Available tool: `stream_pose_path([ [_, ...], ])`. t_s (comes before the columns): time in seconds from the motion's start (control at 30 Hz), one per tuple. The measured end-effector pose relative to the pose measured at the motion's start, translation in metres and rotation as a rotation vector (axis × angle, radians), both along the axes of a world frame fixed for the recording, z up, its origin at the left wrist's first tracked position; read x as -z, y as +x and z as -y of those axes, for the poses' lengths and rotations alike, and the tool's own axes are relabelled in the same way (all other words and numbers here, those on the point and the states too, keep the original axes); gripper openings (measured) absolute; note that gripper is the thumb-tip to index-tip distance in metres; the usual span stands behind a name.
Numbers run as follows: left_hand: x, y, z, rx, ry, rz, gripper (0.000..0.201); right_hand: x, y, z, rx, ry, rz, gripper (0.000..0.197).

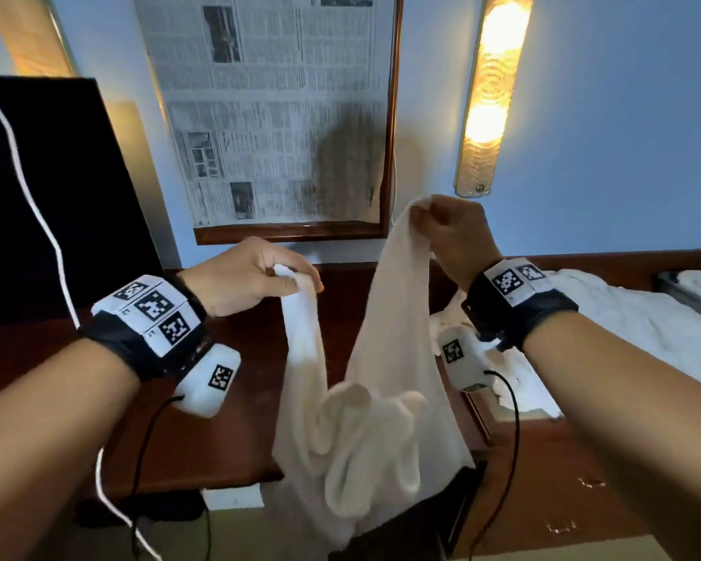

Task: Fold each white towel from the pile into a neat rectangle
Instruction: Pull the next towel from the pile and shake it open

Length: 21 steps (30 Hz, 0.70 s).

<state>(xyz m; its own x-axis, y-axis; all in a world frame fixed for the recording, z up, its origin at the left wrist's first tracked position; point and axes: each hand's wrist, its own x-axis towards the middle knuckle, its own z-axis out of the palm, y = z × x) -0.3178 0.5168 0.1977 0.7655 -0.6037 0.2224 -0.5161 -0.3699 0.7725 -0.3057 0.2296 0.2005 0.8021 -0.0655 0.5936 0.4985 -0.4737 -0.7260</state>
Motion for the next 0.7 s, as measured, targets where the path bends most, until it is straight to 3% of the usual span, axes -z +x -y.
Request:
stream_pose_path([
  [0.13, -0.028, 0.007, -0.001, -0.139, -0.206, 0.205, 0.032, -0.047, -0.012, -0.031, -0.130, -0.105, 0.101, 0.020],
  [0.23, -0.044, 0.010, 0.013, -0.257, -0.387, 0.315, 0.014, -0.072, -0.021, -0.045, -0.218, -0.111, 0.119, 0.016],
  [0.33, -0.059, 0.010, 0.024, -0.309, -0.555, 0.260, 0.014, -0.091, -0.026, -0.053, -0.274, -0.103, 0.115, 0.014],
  [0.43, -0.073, 0.009, 0.031, -0.238, -0.654, 0.258, 0.022, -0.105, -0.030, -0.057, -0.292, -0.067, 0.138, 0.015],
  [0.7, -0.094, 0.012, 0.041, -0.021, -0.649, 0.354, 0.014, -0.120, -0.035, -0.051, -0.368, -0.120, 0.102, 0.018],
])
